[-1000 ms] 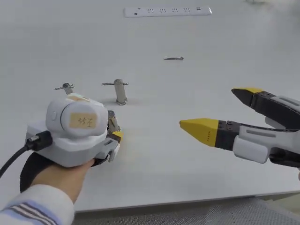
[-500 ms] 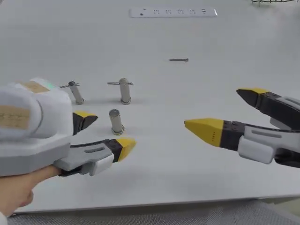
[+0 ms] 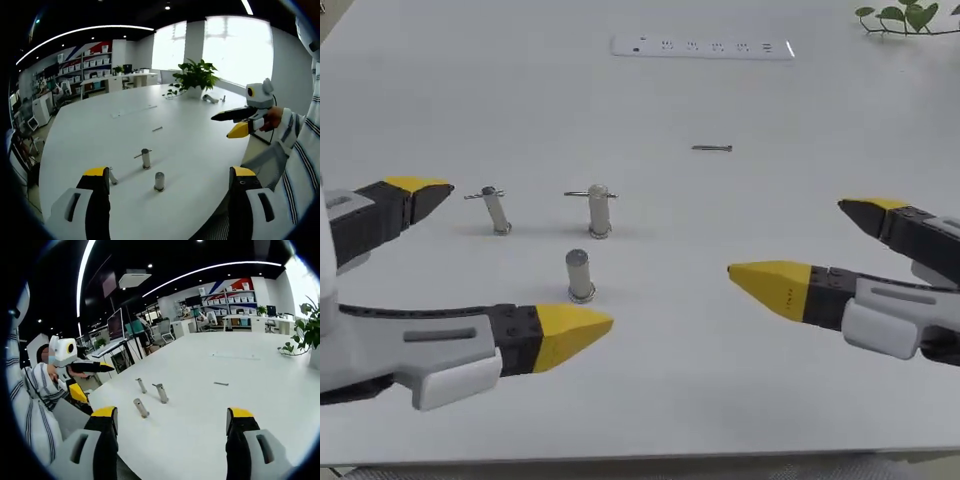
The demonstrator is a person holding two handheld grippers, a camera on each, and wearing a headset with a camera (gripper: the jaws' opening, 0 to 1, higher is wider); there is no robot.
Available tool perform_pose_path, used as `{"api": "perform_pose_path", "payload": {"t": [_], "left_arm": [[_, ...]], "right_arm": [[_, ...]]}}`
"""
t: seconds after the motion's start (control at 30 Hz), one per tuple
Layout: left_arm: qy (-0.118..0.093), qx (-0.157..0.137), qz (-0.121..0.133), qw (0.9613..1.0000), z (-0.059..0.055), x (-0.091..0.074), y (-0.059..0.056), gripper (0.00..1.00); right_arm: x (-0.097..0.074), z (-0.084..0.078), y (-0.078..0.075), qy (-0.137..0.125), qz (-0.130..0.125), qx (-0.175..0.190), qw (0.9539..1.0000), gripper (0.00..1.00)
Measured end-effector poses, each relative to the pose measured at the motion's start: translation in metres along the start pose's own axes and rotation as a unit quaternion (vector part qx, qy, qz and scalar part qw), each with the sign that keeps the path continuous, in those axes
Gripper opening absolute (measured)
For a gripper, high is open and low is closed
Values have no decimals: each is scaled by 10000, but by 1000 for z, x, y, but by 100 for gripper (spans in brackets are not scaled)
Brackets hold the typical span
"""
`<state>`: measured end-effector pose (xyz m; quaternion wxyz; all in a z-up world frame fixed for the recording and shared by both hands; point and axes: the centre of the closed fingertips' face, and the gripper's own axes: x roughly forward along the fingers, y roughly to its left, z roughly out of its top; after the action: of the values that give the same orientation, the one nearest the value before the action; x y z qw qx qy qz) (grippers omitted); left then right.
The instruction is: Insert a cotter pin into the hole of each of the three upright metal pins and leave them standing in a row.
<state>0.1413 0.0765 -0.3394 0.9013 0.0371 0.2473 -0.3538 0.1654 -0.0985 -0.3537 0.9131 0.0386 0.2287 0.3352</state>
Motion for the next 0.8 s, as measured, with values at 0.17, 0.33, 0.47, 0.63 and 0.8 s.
{"api": "perform_pose_path", "payload": {"t": [0.17, 0.33, 0.47, 0.63, 0.8], "left_arm": [[0, -24, -34, 10000, -8, -5, 7, 99], [-77, -493, 73, 9987, -21, -10, 20, 99], [87, -659, 132, 9977, -37, -14, 27, 99], [53, -763, 214, 9968, -42, -18, 34, 99], [116, -704, 124, 9974, -45, -19, 32, 99]], "right_arm": [[3, 6, -3, 94, -6, -138, 9999, 88], [6, 12, -8, 171, -28, -217, 9996, 88], [8, 13, -14, 361, -43, -388, 9986, 88], [10, 22, -28, 492, -107, -610, 9969, 87], [14, 33, -44, 709, -167, -959, 9927, 85]]}}
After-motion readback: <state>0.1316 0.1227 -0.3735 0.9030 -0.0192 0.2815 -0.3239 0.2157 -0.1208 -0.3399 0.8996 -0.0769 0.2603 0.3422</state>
